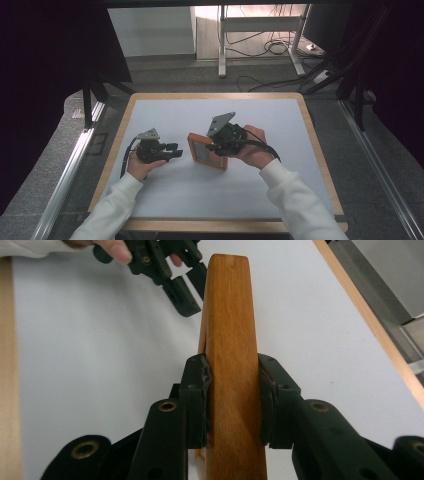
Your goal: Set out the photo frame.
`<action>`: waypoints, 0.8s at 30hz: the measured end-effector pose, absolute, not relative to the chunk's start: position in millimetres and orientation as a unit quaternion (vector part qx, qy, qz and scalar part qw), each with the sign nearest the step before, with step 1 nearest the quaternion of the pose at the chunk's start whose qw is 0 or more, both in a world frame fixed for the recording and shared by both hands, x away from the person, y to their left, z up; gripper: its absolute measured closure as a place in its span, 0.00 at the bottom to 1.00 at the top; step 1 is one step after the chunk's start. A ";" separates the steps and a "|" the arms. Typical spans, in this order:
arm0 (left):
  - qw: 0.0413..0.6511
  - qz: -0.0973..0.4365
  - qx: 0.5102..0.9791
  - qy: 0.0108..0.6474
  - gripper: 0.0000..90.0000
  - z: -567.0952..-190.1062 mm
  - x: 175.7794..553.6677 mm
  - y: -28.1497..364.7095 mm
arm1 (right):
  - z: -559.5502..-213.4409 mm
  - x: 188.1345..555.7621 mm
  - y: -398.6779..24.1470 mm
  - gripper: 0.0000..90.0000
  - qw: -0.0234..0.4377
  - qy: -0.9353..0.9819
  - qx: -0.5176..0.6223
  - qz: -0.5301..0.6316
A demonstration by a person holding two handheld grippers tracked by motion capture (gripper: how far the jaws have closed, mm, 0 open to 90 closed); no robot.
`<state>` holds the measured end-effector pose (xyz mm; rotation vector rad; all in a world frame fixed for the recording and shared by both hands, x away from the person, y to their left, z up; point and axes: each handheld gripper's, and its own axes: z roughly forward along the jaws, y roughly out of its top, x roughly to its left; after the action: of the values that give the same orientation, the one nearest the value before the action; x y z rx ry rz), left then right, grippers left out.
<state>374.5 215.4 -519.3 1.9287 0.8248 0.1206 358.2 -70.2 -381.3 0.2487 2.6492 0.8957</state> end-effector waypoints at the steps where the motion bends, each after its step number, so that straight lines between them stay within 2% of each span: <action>1: 0.497 0.050 0.797 0.340 0.62 -519.4 374.5 215.4 | -381.8 359.0 -68.3 0.76 0.170 0.930 0.089 0.313; 10: 0.492 0.049 0.801 0.337 0.62 -520.1 374.6 213.4 | -384.9 375.7 -71.4 0.72 0.186 0.925 0.117 0.309; 12: 0.492 0.049 0.802 0.337 0.61 -520.3 374.7 213.1 | -389.4 378.6 -71.4 0.67 0.189 0.926 0.121 0.304; 15: 0.492 0.048 0.801 0.338 0.61 -520.9 374.9 212.6 | -393.5 380.3 -71.5 0.67 0.189 0.927 0.122 0.301; 24: 0.492 0.047 0.801 0.337 0.60 -521.0 374.8 212.2 | -397.3 388.1 -76.2 0.58 0.196 0.914 0.154 0.320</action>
<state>374.8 212.2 -521.0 1.9435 0.8187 0.1151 388.1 -76.2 -397.3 0.4309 2.5605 0.8961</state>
